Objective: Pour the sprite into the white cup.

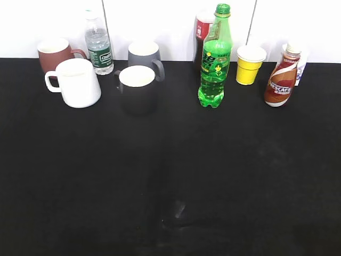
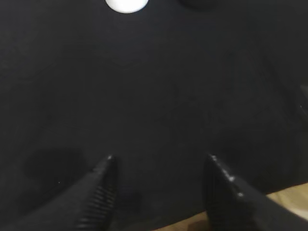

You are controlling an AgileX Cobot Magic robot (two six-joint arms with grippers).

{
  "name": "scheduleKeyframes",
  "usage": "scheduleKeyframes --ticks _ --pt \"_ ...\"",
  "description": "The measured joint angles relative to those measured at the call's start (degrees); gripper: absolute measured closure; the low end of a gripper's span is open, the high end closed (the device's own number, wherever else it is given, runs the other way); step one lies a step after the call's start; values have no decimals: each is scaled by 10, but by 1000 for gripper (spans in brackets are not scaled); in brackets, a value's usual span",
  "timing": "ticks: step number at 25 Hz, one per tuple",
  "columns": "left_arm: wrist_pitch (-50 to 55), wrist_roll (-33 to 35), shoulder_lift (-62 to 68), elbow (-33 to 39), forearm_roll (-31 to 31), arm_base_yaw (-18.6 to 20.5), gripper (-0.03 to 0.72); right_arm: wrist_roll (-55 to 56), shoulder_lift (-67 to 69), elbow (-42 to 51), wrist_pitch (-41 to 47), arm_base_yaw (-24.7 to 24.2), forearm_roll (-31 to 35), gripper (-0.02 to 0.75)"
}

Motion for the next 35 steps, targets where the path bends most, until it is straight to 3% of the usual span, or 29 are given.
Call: scheduleKeyframes --ticks 1,3,6,9,35 --pt "0 0 -18 1 0 28 299 0 -1 0 0 -36 1 154" --pt "0 0 -60 1 0 95 343 0 -23 0 -1 -152 1 154" --pt "1 0 -101 1 0 155 395 0 -78 0 -1 -215 1 155" --pt "0 0 -137 1 0 164 442 0 -127 0 0 -217 2 155" --pt "0 0 -138 2 1 164 445 0 -127 1 0 -217 4 158"
